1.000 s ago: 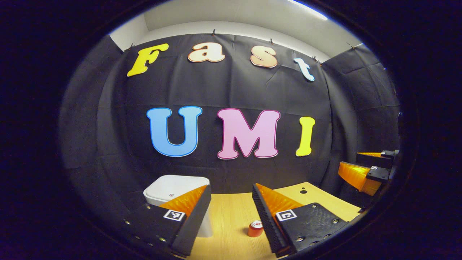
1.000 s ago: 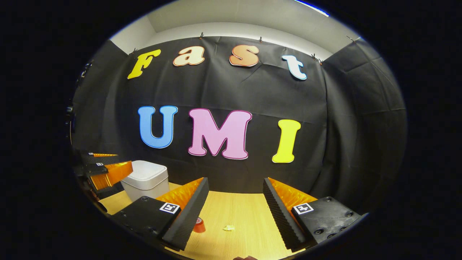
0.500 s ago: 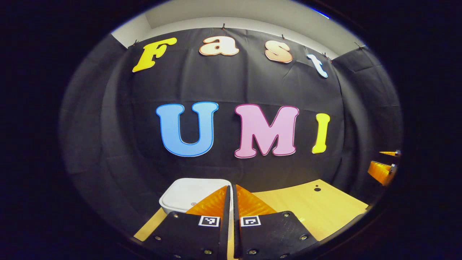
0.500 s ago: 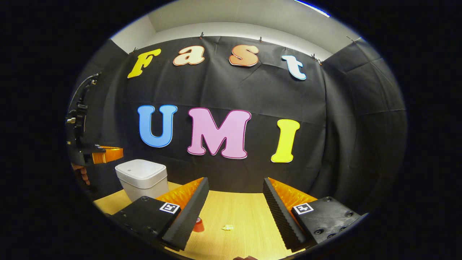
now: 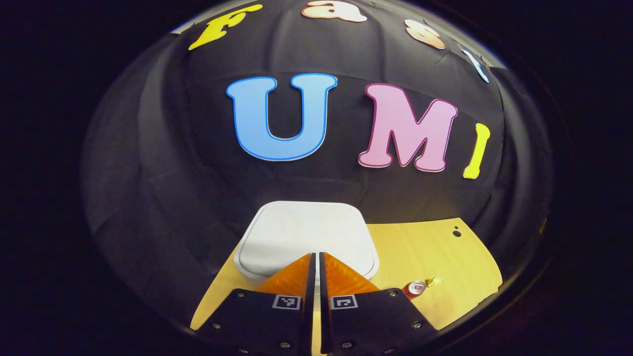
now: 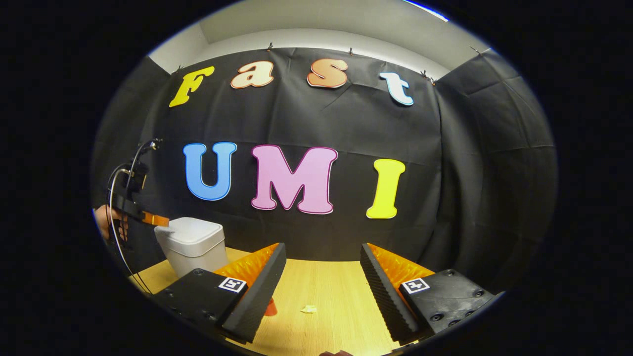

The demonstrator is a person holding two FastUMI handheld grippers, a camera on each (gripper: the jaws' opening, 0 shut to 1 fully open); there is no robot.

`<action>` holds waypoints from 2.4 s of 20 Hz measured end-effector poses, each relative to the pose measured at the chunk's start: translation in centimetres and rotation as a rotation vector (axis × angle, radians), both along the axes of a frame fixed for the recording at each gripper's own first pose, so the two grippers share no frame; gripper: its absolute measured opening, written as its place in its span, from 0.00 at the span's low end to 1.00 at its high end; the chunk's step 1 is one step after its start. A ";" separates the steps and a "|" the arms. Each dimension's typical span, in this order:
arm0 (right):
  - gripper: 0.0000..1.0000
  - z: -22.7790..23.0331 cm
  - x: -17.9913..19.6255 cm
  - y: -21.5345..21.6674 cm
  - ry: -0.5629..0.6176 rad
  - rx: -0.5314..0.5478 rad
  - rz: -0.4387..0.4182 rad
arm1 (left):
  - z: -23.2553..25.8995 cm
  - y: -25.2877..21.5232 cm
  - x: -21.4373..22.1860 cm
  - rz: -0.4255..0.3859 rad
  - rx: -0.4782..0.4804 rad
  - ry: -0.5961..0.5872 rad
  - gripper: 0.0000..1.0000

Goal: Press the lid of the desktop garbage bin to open it, pick up the crumpled paper on the desktop and throw it into the bin, then pick up the pop can on the desktop and drop it into the bin, and finally close the garbage bin lid.

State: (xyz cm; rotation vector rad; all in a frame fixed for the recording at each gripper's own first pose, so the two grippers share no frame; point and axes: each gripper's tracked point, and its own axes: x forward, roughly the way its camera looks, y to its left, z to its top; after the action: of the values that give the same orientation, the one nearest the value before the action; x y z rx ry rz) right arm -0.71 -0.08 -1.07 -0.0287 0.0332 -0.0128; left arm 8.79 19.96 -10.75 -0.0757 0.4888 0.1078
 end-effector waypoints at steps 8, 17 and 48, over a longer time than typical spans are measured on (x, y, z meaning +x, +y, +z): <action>0.98 -0.9 0.3 0.0 0.020 -0.030 -0.003 | -2.3 1.3 1.3 -0.016 0.031 0.071 0.07; 0.98 -1.7 0.8 1.5 0.042 -0.028 0.025 | -2.8 1.4 1.4 -0.007 -0.001 0.073 0.07; 0.98 -2.8 2.9 1.6 0.085 -0.064 0.024 | 11.1 -1.7 0.1 -0.027 0.162 -0.389 0.98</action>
State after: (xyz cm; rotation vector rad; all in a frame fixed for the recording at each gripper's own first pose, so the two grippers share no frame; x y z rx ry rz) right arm 2.17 1.47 -3.89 -0.0941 0.1178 0.0109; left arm 8.88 18.29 0.34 0.0680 0.0916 0.1026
